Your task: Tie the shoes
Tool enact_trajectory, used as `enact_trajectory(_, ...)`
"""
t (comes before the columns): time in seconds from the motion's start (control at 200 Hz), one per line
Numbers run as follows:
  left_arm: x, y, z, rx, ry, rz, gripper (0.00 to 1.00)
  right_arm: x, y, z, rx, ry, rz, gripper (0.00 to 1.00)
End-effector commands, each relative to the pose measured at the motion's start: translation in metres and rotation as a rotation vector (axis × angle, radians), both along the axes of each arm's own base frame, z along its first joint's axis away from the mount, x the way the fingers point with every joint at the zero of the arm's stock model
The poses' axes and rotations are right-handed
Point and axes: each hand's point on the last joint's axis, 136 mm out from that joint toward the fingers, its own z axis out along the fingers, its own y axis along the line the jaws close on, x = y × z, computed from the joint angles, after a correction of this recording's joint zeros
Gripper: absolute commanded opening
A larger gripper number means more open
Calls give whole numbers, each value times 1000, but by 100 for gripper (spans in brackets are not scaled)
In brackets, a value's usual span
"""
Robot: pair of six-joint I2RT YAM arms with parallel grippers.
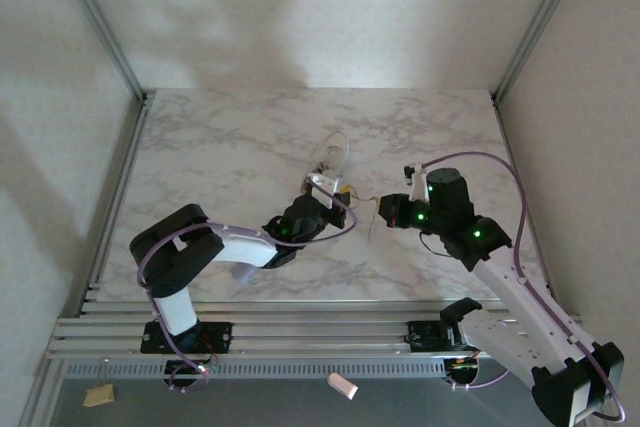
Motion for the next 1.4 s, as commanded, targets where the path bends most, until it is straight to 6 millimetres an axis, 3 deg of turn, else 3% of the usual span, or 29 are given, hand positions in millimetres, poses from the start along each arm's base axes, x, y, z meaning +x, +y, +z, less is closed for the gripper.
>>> enact_trajectory(0.0, 18, -2, 16, -50, -55, 39, 0, 7, -3, 7, -16, 26, -36, 0)
enact_trajectory(0.245, 43, -9, -8, -37, -24, 64, 0, 29, -11, 4, -44, 40, -69, 0)
enact_trajectory(0.465, 58, -9, -25, -41, 9, 74, 0, 51, -19, -16, -40, 136, -91, 0)
enact_trajectory(0.606, 70, -11, -34, -21, 26, 102, 0, 75, -25, -32, -63, 158, -103, 0)
enact_trajectory(0.861, 88, -8, -49, 23, 53, 169, 0, 132, -48, -69, -259, 142, -175, 0)
enact_trajectory(0.901, 91, -7, -50, 24, 58, 180, 0, 141, -56, -77, -309, 146, -205, 5)
enact_trajectory(0.971, 95, -8, -53, 29, 70, 188, 0, 151, -73, -89, -410, 160, -273, 27)
enact_trajectory(1.126, 98, -10, -61, 39, 95, 197, 0, 146, -95, -86, -471, 127, -371, 56)
enact_trajectory(1.291, 99, -7, -69, 56, 119, 220, 0, 127, -97, -75, -429, 77, -374, 54)
enact_trajectory(1.396, 101, -2, -70, 66, 125, 245, 0, 111, -80, -69, -312, 61, -314, 49)
